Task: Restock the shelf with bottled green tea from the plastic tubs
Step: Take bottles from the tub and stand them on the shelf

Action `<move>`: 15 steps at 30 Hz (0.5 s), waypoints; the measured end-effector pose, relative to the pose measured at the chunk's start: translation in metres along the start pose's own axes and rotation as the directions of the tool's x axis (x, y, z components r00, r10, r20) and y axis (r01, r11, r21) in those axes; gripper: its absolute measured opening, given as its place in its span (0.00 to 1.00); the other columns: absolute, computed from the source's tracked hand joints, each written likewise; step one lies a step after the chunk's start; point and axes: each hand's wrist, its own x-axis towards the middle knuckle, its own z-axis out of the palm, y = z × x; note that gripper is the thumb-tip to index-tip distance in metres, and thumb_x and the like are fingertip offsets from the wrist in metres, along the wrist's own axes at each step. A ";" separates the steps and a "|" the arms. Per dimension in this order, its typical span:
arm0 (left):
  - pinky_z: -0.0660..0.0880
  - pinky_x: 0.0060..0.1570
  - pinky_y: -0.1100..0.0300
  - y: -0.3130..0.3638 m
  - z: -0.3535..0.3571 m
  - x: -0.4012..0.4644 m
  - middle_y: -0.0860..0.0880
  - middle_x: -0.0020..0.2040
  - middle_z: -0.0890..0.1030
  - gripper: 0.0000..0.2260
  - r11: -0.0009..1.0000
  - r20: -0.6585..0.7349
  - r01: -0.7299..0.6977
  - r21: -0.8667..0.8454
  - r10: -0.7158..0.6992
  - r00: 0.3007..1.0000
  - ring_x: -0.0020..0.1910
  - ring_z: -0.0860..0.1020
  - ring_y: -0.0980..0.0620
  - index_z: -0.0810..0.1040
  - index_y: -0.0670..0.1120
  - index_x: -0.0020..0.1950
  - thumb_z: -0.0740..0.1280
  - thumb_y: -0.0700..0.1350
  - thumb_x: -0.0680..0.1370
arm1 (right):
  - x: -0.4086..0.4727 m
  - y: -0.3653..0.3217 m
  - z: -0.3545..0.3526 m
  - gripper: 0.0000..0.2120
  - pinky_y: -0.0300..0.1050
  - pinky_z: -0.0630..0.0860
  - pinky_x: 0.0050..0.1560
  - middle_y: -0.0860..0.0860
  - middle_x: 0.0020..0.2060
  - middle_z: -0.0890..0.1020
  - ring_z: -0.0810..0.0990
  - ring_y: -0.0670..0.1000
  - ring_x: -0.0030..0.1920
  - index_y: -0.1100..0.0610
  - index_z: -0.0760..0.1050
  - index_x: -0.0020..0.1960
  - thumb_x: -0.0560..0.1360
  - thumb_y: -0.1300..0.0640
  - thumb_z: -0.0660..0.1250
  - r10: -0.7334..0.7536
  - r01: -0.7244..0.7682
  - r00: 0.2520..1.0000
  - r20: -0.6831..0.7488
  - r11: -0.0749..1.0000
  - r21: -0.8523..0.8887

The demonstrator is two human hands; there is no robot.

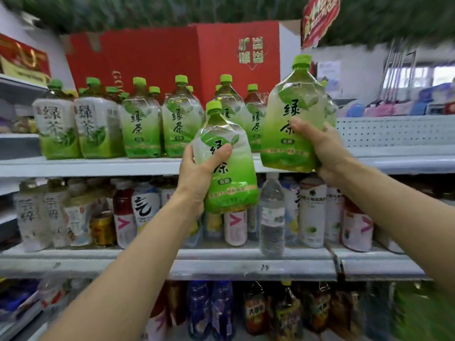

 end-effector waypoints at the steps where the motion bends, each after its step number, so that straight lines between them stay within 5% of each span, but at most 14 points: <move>1: 0.82 0.52 0.44 0.002 0.004 0.008 0.48 0.58 0.83 0.37 0.999 -0.010 -0.014 0.029 0.014 1.000 0.54 0.84 0.46 0.72 0.54 0.67 0.80 0.54 0.60 | 0.011 -0.003 0.001 0.46 0.56 0.83 0.46 0.54 0.55 0.84 0.86 0.54 0.49 0.57 0.70 0.68 0.56 0.44 0.83 -0.015 0.015 1.000 -0.004 1.000 -0.001; 5: 0.80 0.56 0.41 0.003 0.012 0.035 0.47 0.58 0.83 0.39 0.997 -0.054 -0.035 0.075 0.039 0.998 0.56 0.83 0.45 0.71 0.52 0.70 0.82 0.55 0.63 | 0.048 -0.003 -0.001 0.53 0.58 0.82 0.52 0.54 0.59 0.80 0.83 0.55 0.54 0.55 0.64 0.70 0.52 0.40 0.83 -0.033 0.031 0.999 -0.019 0.998 -0.060; 10: 0.83 0.48 0.42 -0.004 0.016 0.054 0.44 0.57 0.84 0.37 1.000 -0.083 0.017 0.017 -0.016 0.996 0.51 0.85 0.43 0.71 0.50 0.71 0.81 0.51 0.66 | 0.092 0.022 -0.007 0.68 0.62 0.79 0.59 0.56 0.65 0.76 0.79 0.58 0.60 0.52 0.58 0.75 0.42 0.33 0.83 0.017 -0.011 0.999 0.042 0.991 -0.133; 15: 0.83 0.40 0.45 -0.004 0.014 0.061 0.41 0.55 0.85 0.27 0.996 -0.063 0.063 -0.063 -0.067 0.996 0.45 0.85 0.42 0.74 0.48 0.67 0.77 0.47 0.71 | 0.109 0.028 0.003 0.50 0.60 0.80 0.57 0.56 0.59 0.80 0.82 0.56 0.56 0.57 0.65 0.69 0.53 0.44 0.81 0.100 -0.084 0.983 0.155 0.990 -0.110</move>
